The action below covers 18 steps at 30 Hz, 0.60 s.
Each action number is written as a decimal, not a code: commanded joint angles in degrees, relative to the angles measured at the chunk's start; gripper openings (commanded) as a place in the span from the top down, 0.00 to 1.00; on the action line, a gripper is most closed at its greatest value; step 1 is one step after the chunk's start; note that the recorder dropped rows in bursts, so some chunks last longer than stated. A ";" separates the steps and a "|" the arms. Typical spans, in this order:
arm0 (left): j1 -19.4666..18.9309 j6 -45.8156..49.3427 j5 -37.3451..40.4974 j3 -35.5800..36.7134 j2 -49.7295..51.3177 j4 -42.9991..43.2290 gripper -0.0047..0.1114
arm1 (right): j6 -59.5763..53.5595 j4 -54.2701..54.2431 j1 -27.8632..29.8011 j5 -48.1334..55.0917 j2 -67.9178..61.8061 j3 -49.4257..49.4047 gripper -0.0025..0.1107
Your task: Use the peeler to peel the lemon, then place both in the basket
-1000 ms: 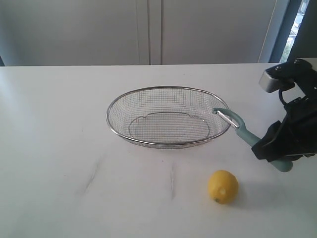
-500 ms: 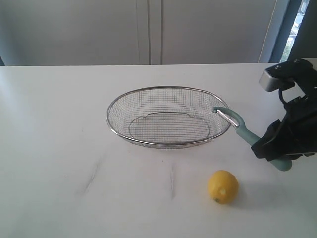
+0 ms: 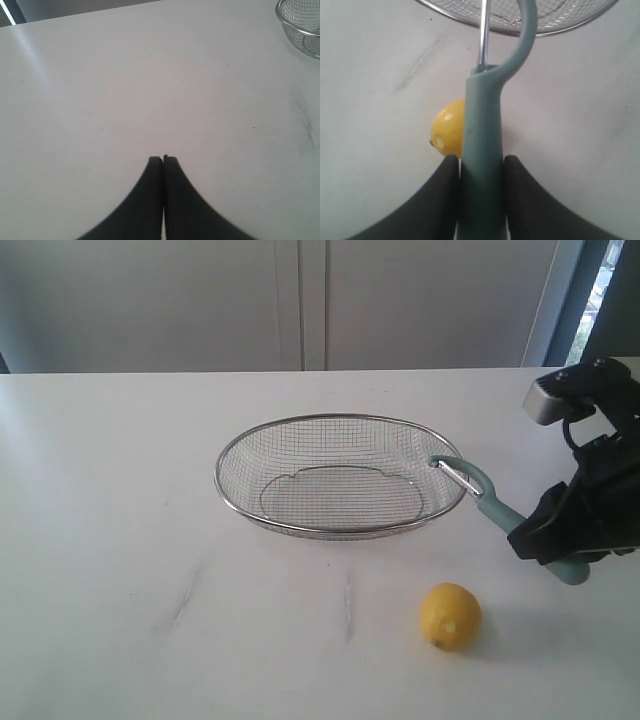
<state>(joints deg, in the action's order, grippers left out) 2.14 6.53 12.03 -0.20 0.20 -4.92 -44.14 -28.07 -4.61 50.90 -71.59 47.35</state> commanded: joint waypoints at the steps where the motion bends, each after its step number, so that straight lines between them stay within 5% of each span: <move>1: 0.32 -0.15 -0.04 0.20 -0.20 -0.36 0.96 | -0.68 -0.27 0.47 -0.46 0.16 -0.13 0.98; 18: 0.32 -0.15 -0.95 0.20 -0.20 -0.36 0.96 | -0.68 -0.27 0.47 -0.46 0.16 -0.13 0.98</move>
<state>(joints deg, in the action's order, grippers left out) 2.14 6.53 11.42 -0.20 0.20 -4.92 -44.14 -28.07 -4.61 50.86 -71.59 47.35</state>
